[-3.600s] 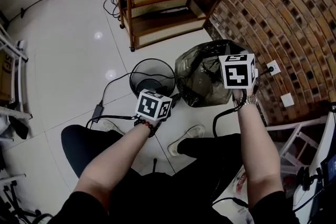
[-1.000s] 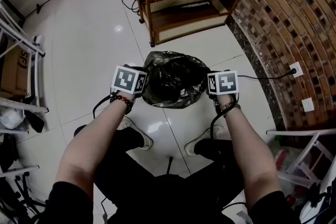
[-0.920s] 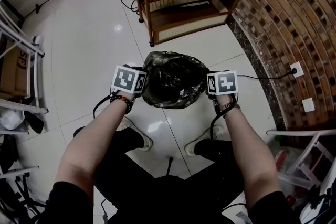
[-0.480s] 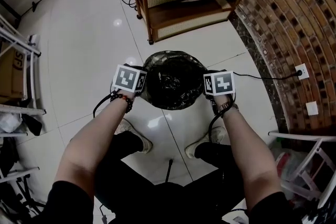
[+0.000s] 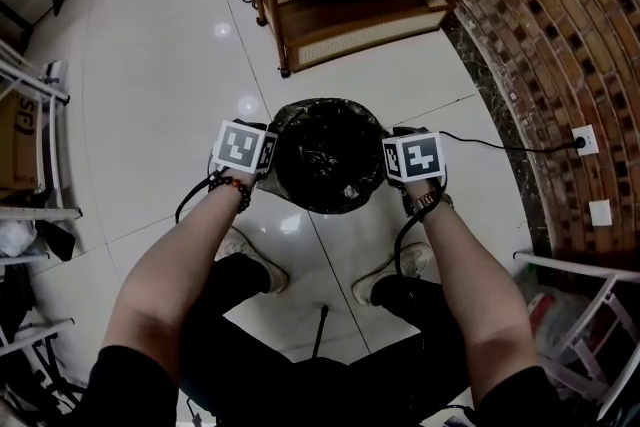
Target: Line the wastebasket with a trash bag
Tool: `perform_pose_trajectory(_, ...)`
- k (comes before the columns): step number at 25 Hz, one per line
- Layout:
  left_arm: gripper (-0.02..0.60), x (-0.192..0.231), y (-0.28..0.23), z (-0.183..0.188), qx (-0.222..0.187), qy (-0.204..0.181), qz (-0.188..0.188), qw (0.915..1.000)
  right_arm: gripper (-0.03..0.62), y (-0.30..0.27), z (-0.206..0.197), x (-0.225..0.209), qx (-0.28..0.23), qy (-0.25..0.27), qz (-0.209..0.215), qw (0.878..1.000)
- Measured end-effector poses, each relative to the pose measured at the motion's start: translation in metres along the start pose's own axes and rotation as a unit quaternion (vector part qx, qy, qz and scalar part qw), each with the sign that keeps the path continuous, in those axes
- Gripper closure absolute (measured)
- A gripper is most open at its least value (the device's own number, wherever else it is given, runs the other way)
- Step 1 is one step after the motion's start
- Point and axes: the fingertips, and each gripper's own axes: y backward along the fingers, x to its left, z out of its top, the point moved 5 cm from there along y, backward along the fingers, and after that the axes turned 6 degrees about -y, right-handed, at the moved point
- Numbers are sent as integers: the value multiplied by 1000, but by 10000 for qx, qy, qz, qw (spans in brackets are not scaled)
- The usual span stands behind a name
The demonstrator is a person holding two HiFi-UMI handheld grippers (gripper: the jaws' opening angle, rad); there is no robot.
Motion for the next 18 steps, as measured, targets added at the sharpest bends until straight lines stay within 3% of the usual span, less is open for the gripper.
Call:
perform_pose_trajectory(7, 445, 2, -9, -13, 218, 130, -204, 9995, 460, -15, -2, 4, 116, 114, 102, 9998)
perform_pose_trajectory(9, 435, 3, -8, -10, 76, 123, -268, 9995, 442, -18, -4, 4, 123, 95, 159, 9998)
perform_pose_trajectory(14, 344, 7, -5, -10, -88, 289, -369, 9989, 391, -20, -6, 7, 110, 38, 307, 9995)
perform_pose_trajectory(18, 291, 7, 1, -13, -363, 670, -517, 9958, 364, -14, -8, 3, 35, -123, 356, 9993)
